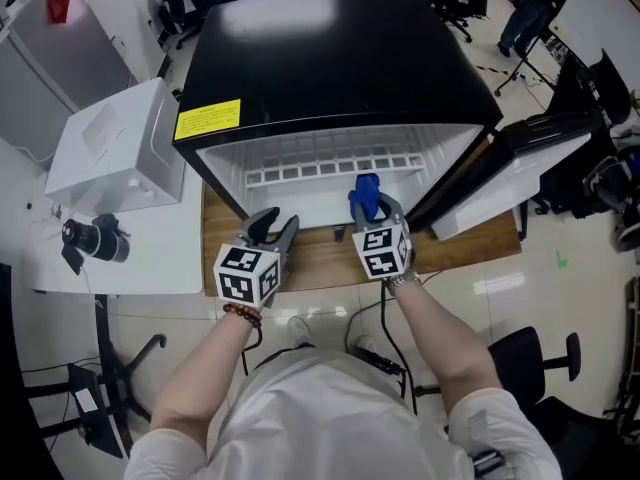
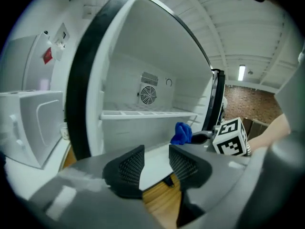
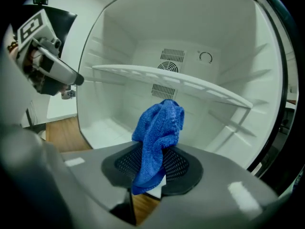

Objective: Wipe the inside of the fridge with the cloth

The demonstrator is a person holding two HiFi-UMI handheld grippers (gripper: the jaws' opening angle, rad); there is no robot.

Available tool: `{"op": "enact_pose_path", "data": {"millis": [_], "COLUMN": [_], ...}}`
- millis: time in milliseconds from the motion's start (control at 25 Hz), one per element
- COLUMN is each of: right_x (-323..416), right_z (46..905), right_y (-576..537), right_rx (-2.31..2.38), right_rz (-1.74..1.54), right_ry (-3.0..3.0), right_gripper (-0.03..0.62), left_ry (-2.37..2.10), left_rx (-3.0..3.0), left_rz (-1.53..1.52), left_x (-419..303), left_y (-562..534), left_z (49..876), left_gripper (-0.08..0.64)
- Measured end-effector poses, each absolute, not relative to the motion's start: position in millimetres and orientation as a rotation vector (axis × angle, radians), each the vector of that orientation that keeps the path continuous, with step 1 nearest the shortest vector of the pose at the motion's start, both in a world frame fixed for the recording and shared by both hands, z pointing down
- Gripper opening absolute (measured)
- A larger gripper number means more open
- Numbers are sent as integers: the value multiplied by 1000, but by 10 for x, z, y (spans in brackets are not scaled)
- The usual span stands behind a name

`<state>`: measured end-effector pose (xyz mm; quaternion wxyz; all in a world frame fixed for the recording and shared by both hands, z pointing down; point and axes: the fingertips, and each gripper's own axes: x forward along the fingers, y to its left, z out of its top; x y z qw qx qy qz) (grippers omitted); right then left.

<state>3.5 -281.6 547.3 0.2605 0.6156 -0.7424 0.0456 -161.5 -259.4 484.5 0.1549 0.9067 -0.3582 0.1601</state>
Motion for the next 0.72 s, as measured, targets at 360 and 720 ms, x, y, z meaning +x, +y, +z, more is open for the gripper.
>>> {"op": "enact_pose_path", "data": {"millis": [360,720], "right_x": [-421,-530], "right_z": [5255,5098], "right_y": [-2558,-2262], "right_rx": [1570,1398], "right_rz": [28,-76], "right_ry": [-2114,-2222], "right_gripper": [106,106], "left_ry": [-523,-348], "left_rx": [2499,2289], "left_rz": [413,369], "left_x": [-865,-486], "left_y": [-2484,-2240], "left_z": [4952,5074], "left_gripper": [238,264]}}
